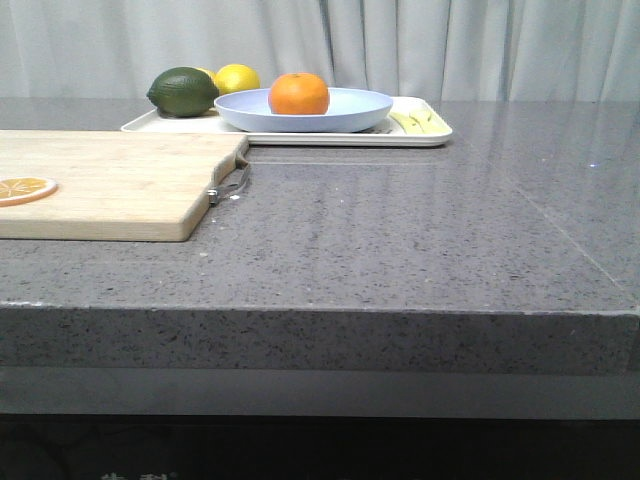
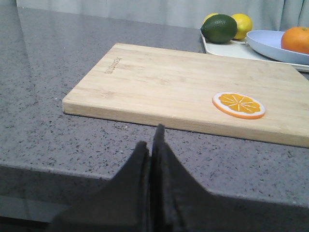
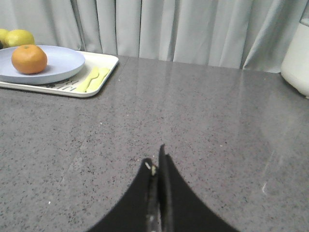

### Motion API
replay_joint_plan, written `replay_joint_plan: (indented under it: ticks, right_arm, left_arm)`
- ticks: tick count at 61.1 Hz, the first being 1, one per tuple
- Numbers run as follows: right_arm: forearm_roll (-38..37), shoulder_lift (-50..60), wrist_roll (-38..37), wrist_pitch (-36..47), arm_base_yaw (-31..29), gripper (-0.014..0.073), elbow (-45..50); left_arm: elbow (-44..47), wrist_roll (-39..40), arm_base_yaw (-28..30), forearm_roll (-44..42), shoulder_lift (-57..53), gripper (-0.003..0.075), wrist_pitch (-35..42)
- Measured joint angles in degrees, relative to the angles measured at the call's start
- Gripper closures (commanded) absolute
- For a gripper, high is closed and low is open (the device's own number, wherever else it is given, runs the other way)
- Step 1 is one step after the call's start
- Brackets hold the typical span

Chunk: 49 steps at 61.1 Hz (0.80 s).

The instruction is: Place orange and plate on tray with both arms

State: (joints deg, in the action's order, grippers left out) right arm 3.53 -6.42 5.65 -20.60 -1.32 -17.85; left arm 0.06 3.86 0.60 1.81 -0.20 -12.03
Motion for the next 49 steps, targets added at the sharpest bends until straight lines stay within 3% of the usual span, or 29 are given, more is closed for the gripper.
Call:
replay_joint_plan:
  ticks: [18,30,49]
  right_arm:
    - [-0.07,0.0,0.0,13.79,8.28,0.0704,12.62]
    - [0.03,1.78,0.0,14.72,6.98,0.0704,19.0]
    - [0.52,6.89,0.0,10.41,5.52,0.0704,19.42]
  left_arm:
    - [0.0,0.0,0.0,0.0,0.0,0.0738,0.0]
    - [0.0,0.0,0.0,0.08,0.0,0.0738,0.0]
    - [0.0,0.0,0.0,0.08,0.0,0.0738,0.0]
